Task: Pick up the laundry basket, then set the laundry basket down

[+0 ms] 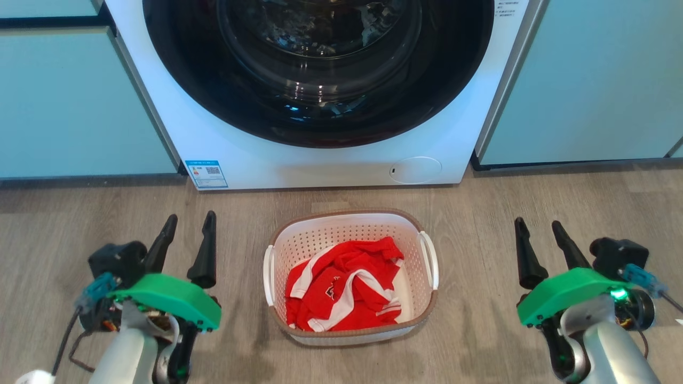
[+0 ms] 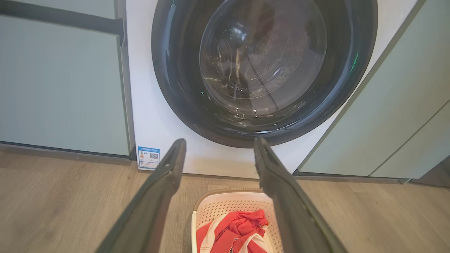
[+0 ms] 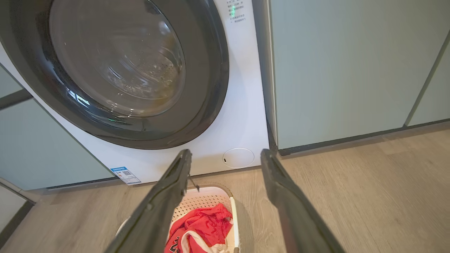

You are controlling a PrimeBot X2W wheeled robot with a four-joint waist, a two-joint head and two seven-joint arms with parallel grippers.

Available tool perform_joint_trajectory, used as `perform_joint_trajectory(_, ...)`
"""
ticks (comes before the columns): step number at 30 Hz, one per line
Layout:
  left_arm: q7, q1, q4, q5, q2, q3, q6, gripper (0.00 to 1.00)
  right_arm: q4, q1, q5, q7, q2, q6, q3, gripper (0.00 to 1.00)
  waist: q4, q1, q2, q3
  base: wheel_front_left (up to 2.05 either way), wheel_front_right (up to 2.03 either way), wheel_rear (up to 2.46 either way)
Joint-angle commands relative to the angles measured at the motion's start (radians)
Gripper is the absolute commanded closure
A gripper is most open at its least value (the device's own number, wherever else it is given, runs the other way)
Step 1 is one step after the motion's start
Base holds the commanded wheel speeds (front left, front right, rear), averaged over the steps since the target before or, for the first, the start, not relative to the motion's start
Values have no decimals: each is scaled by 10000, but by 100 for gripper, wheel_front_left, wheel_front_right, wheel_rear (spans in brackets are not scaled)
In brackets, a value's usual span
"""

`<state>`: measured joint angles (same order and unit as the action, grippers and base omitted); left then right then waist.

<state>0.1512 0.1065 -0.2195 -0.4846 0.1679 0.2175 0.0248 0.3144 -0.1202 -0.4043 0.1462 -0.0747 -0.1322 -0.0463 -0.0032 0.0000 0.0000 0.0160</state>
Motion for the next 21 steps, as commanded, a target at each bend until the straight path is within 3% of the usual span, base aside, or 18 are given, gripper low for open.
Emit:
perform_joint_trajectory(1, 127, 630, 273, 294, 285, -224, -69, 0, -271, -536, 320, 179, -65, 11, -204, 0, 2, 0, 0, 8, 0, 0, 0)
perform_joint_trajectory(21, 714, 790, -384, 2206, 371, 214, -464, 0, -261, -426, 2765, 764, 128, 14, -302, 0, 7, 0, 0, 6, 0, 0, 0)
